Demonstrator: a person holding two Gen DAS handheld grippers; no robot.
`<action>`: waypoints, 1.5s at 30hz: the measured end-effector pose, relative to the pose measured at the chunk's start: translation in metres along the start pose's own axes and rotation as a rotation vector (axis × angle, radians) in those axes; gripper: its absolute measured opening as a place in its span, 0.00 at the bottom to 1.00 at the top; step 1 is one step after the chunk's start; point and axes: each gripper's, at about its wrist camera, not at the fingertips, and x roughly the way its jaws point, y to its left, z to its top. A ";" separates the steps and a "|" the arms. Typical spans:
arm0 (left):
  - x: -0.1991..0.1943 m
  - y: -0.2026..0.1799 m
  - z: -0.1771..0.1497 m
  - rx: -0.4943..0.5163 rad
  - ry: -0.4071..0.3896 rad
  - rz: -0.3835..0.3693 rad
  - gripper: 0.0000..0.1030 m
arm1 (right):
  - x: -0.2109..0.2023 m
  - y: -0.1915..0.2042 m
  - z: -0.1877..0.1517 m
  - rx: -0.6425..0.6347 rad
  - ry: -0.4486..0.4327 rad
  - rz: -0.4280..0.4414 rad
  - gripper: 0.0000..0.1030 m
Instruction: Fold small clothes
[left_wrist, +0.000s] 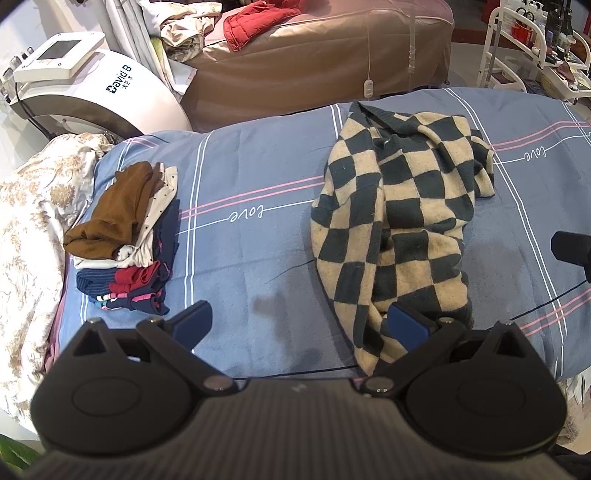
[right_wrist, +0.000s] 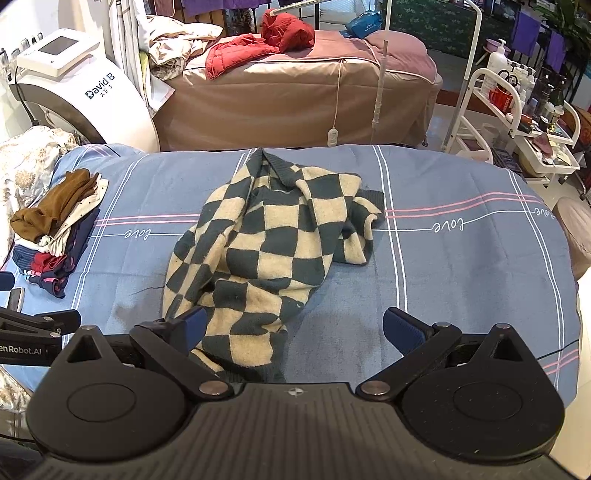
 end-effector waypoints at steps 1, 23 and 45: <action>0.000 0.000 0.000 -0.002 0.002 0.000 1.00 | 0.000 0.000 0.000 0.001 0.002 0.000 1.00; 0.001 0.003 0.000 -0.007 0.004 -0.001 1.00 | 0.002 0.002 0.000 0.001 0.004 0.002 1.00; 0.001 0.005 -0.002 -0.007 0.006 -0.003 1.00 | 0.003 0.005 0.001 0.000 0.010 0.010 1.00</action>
